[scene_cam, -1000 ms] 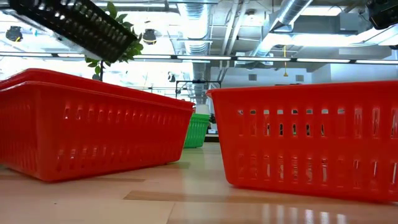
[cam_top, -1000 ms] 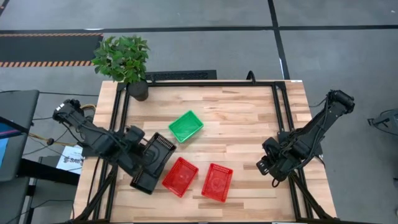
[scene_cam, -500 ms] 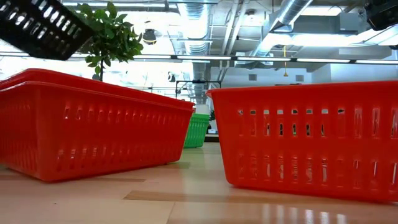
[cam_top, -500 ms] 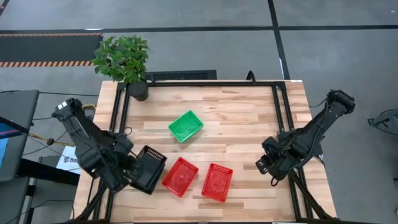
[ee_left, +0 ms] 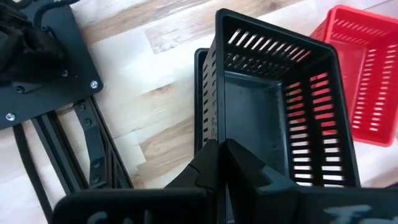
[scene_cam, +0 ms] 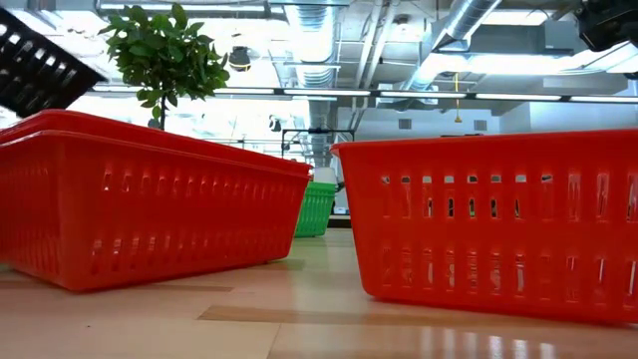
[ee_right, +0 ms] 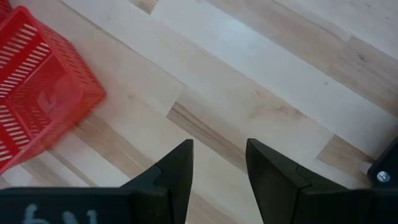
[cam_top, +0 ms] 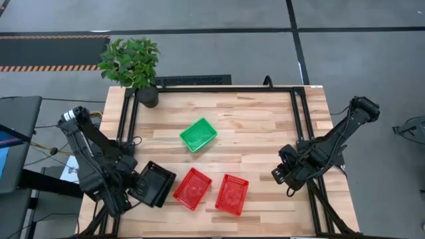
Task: Stack baskets by color
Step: Stack the right black bin on top of the left black bins
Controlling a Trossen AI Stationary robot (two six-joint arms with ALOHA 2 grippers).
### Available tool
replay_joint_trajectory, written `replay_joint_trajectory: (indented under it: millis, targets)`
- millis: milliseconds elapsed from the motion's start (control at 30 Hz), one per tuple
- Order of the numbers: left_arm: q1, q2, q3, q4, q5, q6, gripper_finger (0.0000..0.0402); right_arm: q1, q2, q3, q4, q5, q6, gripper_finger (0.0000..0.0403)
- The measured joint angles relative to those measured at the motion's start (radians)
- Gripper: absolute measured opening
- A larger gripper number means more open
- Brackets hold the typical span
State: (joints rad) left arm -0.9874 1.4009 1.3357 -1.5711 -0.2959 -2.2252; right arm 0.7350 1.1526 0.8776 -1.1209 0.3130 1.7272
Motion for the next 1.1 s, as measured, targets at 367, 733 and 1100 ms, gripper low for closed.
replay_joint_trajectory:
  millis: [367,733,1100]
  targets:
    - [0.0,0.053,-0.021,0.002,-0.001,0.001,0.0,-0.031,0.0,0.0,0.0,0.0,-0.008,0.017]
    - [0.016,0.052,-0.138,0.043,0.001,-0.012,0.0,-0.032,0.0,0.0,0.0,-0.001,-0.01,0.017]
    - [0.041,0.052,-0.237,0.197,-0.057,-0.009,0.0,-0.032,0.0,0.0,0.0,-0.009,-0.01,0.017]
